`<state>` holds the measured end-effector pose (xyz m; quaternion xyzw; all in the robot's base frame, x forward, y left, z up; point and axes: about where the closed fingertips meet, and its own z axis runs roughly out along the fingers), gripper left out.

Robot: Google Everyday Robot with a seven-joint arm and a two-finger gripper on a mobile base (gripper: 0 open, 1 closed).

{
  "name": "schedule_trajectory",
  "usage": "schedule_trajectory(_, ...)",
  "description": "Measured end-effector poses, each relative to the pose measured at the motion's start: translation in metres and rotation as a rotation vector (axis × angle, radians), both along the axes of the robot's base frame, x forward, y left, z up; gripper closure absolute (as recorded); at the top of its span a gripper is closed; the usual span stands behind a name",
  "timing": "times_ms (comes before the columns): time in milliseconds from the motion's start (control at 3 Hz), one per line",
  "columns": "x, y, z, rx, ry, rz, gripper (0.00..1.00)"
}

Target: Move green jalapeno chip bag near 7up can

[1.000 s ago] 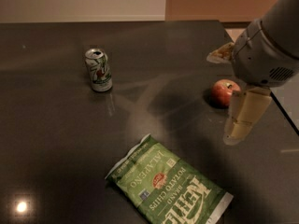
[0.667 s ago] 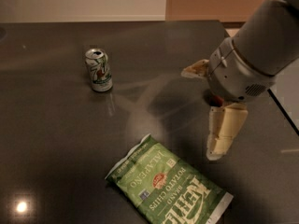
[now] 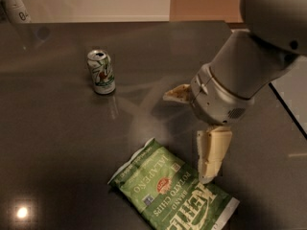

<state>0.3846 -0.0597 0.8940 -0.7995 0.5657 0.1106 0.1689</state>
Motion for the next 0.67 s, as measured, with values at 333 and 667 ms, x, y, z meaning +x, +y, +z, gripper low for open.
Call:
schedule_trajectory(333,-0.014,0.012,-0.042,-0.046,0.03,0.078,0.0)
schedule_trajectory(667,-0.021,0.015,-0.068,-0.078,0.045,0.12,0.0)
